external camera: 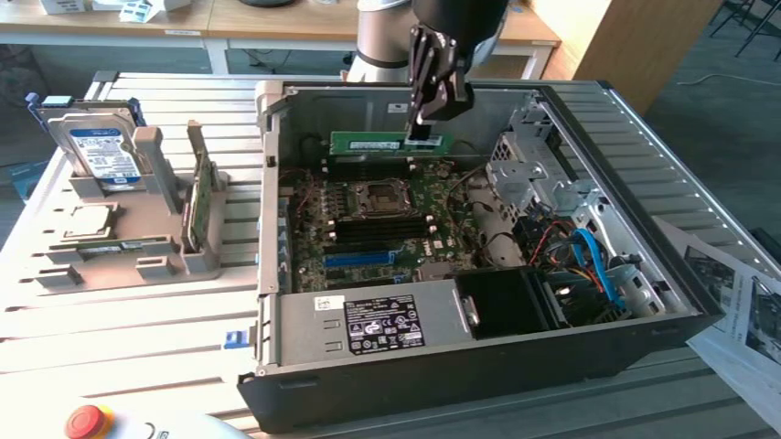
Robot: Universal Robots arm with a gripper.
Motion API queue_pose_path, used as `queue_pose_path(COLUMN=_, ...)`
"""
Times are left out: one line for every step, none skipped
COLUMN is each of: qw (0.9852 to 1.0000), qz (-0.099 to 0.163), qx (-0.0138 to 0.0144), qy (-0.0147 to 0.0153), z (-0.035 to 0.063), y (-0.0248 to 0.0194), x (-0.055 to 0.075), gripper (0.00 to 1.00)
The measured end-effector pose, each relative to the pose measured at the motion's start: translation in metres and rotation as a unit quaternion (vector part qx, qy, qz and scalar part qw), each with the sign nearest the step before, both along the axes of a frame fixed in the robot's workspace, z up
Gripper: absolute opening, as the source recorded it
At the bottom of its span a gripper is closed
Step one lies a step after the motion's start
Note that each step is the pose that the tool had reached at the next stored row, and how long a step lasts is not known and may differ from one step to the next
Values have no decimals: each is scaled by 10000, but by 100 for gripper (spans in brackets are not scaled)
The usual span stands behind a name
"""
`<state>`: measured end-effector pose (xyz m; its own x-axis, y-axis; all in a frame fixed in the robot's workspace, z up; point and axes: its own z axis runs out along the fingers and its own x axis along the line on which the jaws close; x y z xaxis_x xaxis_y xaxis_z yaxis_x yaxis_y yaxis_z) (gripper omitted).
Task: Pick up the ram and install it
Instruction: 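Pick up the ram and move it above insertion slot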
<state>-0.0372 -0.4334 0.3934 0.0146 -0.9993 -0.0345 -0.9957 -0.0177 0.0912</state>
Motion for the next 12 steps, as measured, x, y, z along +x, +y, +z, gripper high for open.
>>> queue_pose_path(qw=10000, qz=0, qx=0, qy=0, z=-1, y=20, x=3, gripper=12)
queue_pose_path(qw=10000, qz=0, qx=1, qy=0, z=-3, y=40, x=7, gripper=12)
queue_pose_path(qw=10000, qz=0, qx=0, qy=0, z=-3, y=59, x=10, gripper=12)
queue_pose_path(qw=10000, qz=0, qx=1, qy=0, z=-4, y=78, x=12, gripper=12)
queue_pose_path(qw=10000, qz=0, qx=0, qy=0, z=-4, y=94, x=15, gripper=12)
queue_pose_path(qw=10000, qz=0, qx=0, qy=0, z=-5, y=105, x=16, gripper=12)
queue_pose_path(qw=10000, qz=0, qx=0, qy=0, z=-5, y=113, x=17, gripper=12)
queue_pose_path(qw=10000, qz=1, qx=0, qy=0, z=-5, y=113, x=17, gripper=12)
queue_pose_path(qw=10000, qz=1, qx=0, qy=0, z=-5, y=114, x=17, gripper=12)
queue_pose_path(qw=10000, qz=1, qx=0, qy=0, z=-5, y=114, x=17, gripper=12)
queue_pose_path(qw=10000, qz=0, qx=0, qy=0, z=-5, y=114, x=16, gripper=12)
queue_pose_path(qw=10000, qz=0, qx=0, qy=0, z=-5, y=115, x=17, gripper=12)
